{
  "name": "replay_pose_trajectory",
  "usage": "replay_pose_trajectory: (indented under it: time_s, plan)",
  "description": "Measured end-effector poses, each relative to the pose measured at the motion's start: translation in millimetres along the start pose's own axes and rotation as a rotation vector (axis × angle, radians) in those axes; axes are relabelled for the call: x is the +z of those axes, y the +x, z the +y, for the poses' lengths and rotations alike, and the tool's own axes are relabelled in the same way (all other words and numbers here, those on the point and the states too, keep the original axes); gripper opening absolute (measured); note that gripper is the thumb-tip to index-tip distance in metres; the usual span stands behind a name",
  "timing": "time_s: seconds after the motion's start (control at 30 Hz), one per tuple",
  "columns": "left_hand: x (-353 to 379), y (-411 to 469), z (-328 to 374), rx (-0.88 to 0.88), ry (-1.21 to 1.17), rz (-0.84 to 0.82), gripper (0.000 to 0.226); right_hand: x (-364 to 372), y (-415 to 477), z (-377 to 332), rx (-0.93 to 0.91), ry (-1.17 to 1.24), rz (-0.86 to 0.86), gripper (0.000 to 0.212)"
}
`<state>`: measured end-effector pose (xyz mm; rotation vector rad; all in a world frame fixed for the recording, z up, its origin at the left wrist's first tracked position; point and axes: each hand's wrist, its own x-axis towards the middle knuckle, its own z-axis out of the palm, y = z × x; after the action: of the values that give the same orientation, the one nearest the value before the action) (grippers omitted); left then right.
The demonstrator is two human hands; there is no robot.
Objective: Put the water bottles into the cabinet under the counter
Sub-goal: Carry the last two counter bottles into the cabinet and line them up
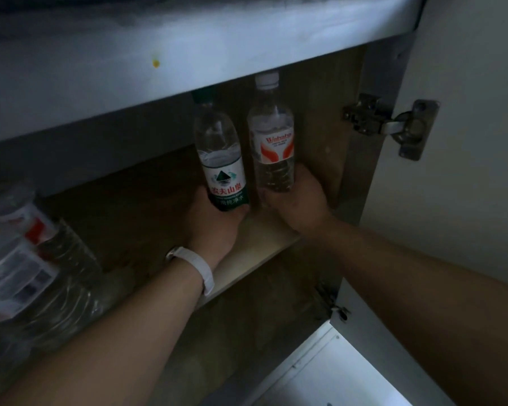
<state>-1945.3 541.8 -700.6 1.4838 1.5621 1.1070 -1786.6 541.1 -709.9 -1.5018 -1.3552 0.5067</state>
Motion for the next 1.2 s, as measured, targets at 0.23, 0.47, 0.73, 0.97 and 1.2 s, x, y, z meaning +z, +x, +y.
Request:
replay_pose_trajectory:
  time_s: [0.23, 0.47, 0.73, 0.97, 1.2]
  plan:
    - [17, 14, 5, -0.002, -0.015, 0.049, 0.068, -2, 18, 1, -0.024, -0.021, -0.048, 0.051]
    - [17, 14, 3, -0.023, 0.011, 0.012, 0.064, -9, 25, -5, -0.067, -0.072, -0.178, 0.051]
    - [-10, -27, -3, 0.026, -0.08, -0.117, 0.06, -22, -13, -7, 0.016, -0.003, -0.061, 0.047]
    - [-60, -103, -35, 0.108, 0.005, 0.032, 0.051, 3, -81, -33, 0.044, -0.068, -0.185, 0.06]
    - [-148, -157, -62, 0.307, 0.223, 0.384, 0.032, 64, -121, -82, -0.108, -0.017, -0.44, 0.059]
